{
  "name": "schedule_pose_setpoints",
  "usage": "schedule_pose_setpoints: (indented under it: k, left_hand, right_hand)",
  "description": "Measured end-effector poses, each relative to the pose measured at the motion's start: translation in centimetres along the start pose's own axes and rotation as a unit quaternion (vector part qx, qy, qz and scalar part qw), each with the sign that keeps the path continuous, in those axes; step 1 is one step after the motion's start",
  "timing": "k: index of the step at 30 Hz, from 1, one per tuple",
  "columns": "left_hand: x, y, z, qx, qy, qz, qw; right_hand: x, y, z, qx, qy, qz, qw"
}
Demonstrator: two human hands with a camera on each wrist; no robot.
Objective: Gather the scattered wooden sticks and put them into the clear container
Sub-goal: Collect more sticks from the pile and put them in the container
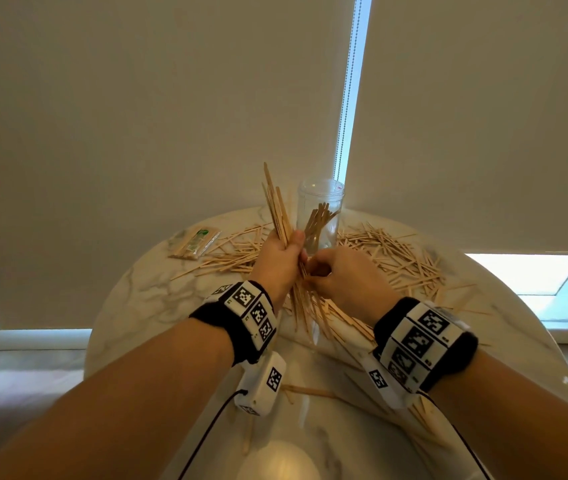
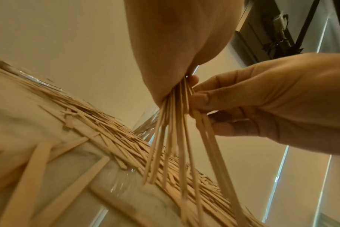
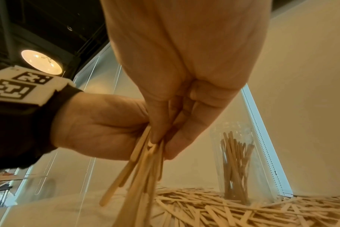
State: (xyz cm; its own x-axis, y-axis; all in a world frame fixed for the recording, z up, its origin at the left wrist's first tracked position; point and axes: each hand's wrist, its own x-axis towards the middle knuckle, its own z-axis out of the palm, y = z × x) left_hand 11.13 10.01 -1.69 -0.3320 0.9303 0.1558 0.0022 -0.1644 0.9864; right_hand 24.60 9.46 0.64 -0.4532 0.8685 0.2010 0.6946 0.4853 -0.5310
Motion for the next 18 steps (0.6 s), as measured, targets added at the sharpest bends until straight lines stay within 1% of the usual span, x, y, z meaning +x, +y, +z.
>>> schedule_pose_setpoints:
  k: [4, 6, 8, 10, 12, 14, 16, 18]
  left_hand:
    - [-0.3, 0.6, 0.4, -0.026, -0.009, 0.026, 0.999]
    - [-0.2, 0.8, 0.4, -0.007, 0.000, 0.036, 0.999]
    - [0.1, 0.9, -0.2, -0.006, 0.014, 0.030, 0.999]
    - [0.2, 0.9, -0.8, -0.027, -0.007, 0.005, 1.000]
    - [-0.5, 0.9, -0.8, -0.032, -0.056, -0.016, 0.998]
    - [-1.3, 1.0, -0.1, -0.030, -0.107, -0.019, 0.994]
    - [-2.0, 1.2, 0.8, -0.024, -0.138, -0.007, 0.990]
    - [-2.1, 1.3, 1.4, -0.023, -0.133, 0.014, 0.991]
  right_hand:
    - [-0.3, -0.3, -0.5, 0.025, -0.001, -0.012, 1.000]
    - [-0.4, -0.1, -0.8, 0.019, -0.008, 0.000, 1.000]
    - [-0.6, 0.4, -1.6, 0.016, -0.009, 0.015, 1.000]
    - [-0.6, 0.9, -2.7, 0.031, 0.032, 0.016, 0.999]
    - [-0.2, 1.0, -3.6, 0.075, 0.093, 0.011, 0.993]
    - [0.4, 0.6, -4.1, 0.131, 0.141, 0.002, 0.981]
    - [1.1, 0.0, -4.0, 0.161, 0.159, -0.005, 0.974]
    - [1.6, -0.4, -3.7, 0.172, 0.163, -0.009, 0.971]
